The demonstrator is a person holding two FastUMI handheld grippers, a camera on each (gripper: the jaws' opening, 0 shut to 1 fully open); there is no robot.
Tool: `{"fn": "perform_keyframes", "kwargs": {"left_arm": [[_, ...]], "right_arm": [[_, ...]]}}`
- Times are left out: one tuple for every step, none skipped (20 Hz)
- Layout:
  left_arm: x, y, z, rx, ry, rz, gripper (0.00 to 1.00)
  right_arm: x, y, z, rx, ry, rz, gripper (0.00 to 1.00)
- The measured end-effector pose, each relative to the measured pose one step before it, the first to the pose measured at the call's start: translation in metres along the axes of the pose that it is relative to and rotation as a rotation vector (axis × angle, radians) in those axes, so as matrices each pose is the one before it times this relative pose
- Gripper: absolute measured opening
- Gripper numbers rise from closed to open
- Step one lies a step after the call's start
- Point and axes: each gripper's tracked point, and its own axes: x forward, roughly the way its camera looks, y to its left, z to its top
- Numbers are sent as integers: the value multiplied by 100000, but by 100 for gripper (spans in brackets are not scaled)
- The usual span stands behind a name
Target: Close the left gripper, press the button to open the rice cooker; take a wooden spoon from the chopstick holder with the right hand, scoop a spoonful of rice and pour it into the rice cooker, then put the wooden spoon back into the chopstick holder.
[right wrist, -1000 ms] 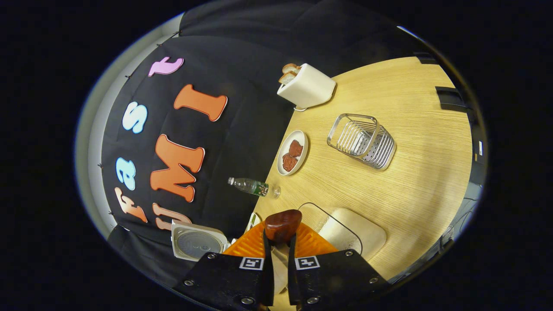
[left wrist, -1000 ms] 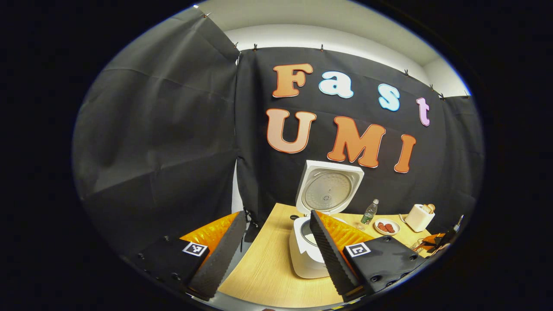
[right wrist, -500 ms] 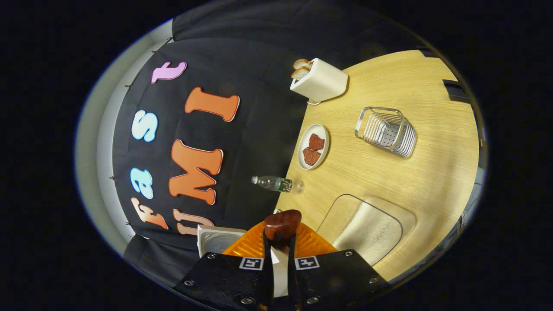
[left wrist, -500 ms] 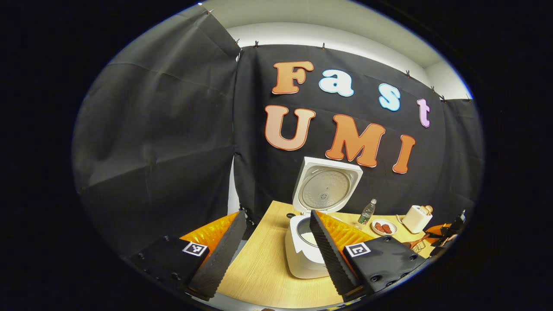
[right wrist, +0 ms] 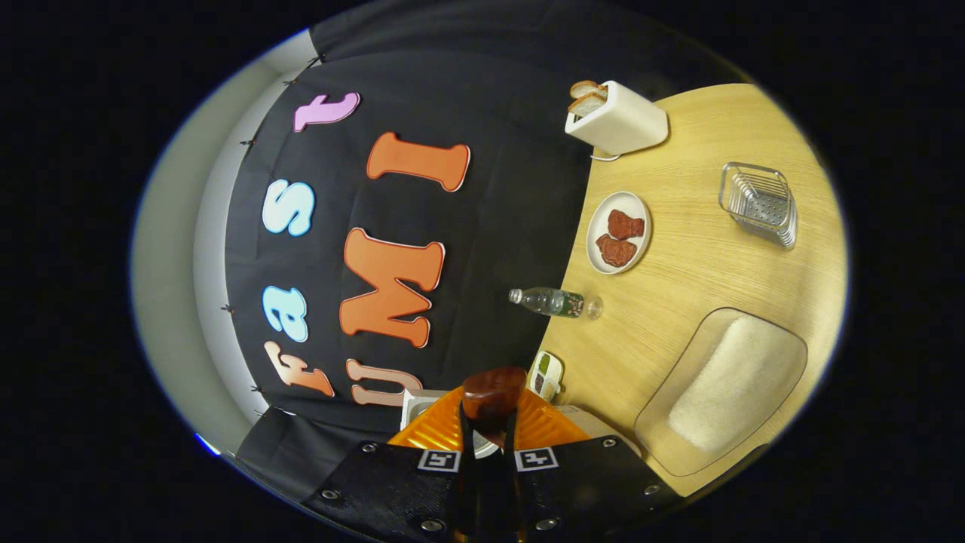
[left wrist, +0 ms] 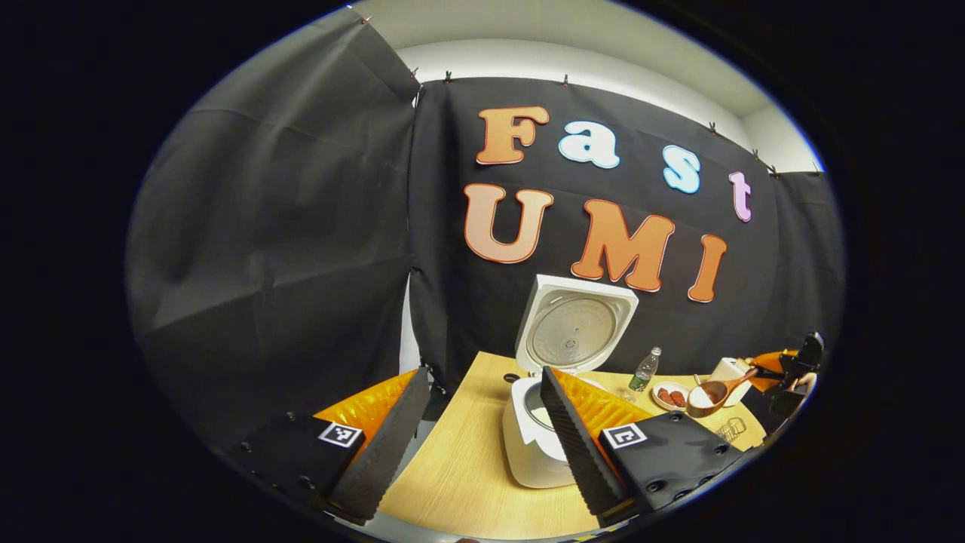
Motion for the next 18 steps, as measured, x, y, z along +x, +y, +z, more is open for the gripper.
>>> {"fn": "perform_keyframes", "kwargs": {"left_arm": [[41, 86, 6, -324, 9, -91, 100], [130, 5, -64, -388, 40, -200, 100], [85, 96, -19, -109, -36, 13, 100], [-7, 251, 149, 329, -263, 169, 100], [-25, 51, 268, 774, -283, -146, 100], [118, 164, 120, 861, -82, 88, 100], [120, 246, 268, 858, -283, 346, 100], [154, 233, 231, 466, -287, 378, 100], [151, 173, 204, -99, -348, -66, 100], [94, 48, 77, -194, 166, -293, 100], [178, 153, 10, -251, 223, 108, 100], [118, 236, 34, -305, 125, 77, 100], [8, 229, 63, -302, 52, -6, 100], [176, 129, -74, -168, 177, 23, 100], [200, 162, 10, 3, 136, -64, 100], [194, 164, -76, 115, 263, 185, 100], [177, 187, -134, 134, 273, 210, 100], [206, 186, -138, 53, 209, 77, 100]], "right_arm": [[685, 871, -541, -412, 653, 796, 12], [818, 717, -602, -150, 728, 909, 12], [846, 774, -647, 27, 618, 1069, 12], [970, 601, -611, -367, 755, 949, 12], [1136, 446, -684, -519, 669, 503, 12], [980, 240, -551, -516, 436, -233, 12], [700, 316, -566, -988, 574, -121, 12], [958, 315, -555, -1214, 618, 71, 12], [774, 288, -540, -1423, 558, -28, 12], [821, 353, -404, -1494, 106, 37, 12], [863, 245, -293, -1540, -342, -155, 12], [842, 459, -427, -1535, -203, -330, 12], [708, 279, -309, -1271, 80, -218, 12], [562, 299, -300, -1157, 84, -224, 12], [551, 392, -269, -1615, -6, 63, 12], [497, 538, -362, -2665, -240, 113, 12], [264, 540, -398, -2986, 15, -87, 12], [306, 387, -339, -3354, -73, -88, 12]]}}
